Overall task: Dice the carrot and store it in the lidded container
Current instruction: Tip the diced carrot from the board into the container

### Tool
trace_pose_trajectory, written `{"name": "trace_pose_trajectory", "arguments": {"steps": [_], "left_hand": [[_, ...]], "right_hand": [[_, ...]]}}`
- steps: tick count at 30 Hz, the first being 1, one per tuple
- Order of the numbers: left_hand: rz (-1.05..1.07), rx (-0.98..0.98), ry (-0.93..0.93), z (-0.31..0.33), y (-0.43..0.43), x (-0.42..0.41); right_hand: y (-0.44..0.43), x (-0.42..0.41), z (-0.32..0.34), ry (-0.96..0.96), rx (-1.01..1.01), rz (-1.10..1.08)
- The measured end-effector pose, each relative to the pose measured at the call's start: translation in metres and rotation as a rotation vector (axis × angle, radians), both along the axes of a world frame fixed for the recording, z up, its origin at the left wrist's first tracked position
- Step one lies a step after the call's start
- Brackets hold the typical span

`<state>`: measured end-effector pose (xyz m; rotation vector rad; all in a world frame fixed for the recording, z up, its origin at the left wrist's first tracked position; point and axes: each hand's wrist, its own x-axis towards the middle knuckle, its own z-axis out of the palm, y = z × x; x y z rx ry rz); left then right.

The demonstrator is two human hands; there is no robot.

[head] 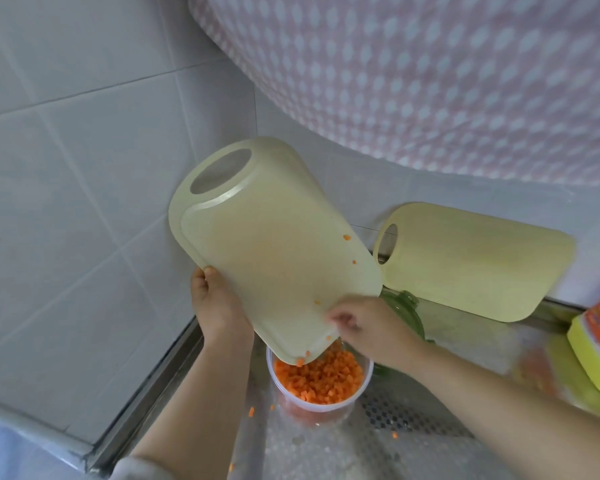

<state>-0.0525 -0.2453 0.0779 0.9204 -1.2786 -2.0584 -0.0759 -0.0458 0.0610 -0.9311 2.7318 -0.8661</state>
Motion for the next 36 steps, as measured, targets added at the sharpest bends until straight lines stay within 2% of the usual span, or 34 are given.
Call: {"name": "trace_pose_trajectory", "arguments": {"steps": [2, 5, 10, 16, 18, 21, 26, 29, 31, 34, 36], "left_hand": [[-0.007, -0.01, -0.006, 0.0, 0.001, 0.0], [-0.014, -0.016, 0.004, 0.0, 0.004, 0.002], [-0.013, 0.002, -0.007, 0.002, 0.003, 0.005], [0.026, 0.046, -0.001, 0.001, 0.003, 0.007], [0.042, 0.036, -0.013, -0.002, 0.003, 0.006], [0.046, 0.037, -0.012, -0.005, 0.004, 0.006], [0.047, 0.034, -0.012, -0.006, 0.007, 0.006], [0.041, 0.059, -0.015, -0.004, 0.01, 0.005], [0.051, 0.074, 0.001, -0.002, 0.011, 0.006], [0.062, 0.063, 0.018, 0.002, 0.012, 0.007], [0.073, 0.059, 0.014, 0.004, 0.013, 0.007]], "right_hand": [[-0.003, -0.015, 0.024, 0.055, -0.265, -0.144], [-0.009, -0.042, 0.059, 0.044, -0.494, -0.297], [-0.012, -0.053, 0.067, -0.08, -0.608, -0.4], [-0.011, -0.011, 0.019, -0.357, -0.748, -0.514], [-0.012, 0.003, -0.001, -0.454, -0.677, -0.516], [-0.014, 0.014, -0.009, -0.633, -0.575, -0.392], [-0.02, -0.004, 0.018, -0.402, -0.582, -0.309], [-0.02, 0.009, 0.005, -0.317, -0.173, -0.14], [-0.015, 0.024, -0.014, -0.347, 0.002, -0.042], [-0.008, 0.034, -0.022, -0.387, 0.02, -0.059], [-0.005, 0.031, -0.019, -0.287, 0.046, -0.124]]}}
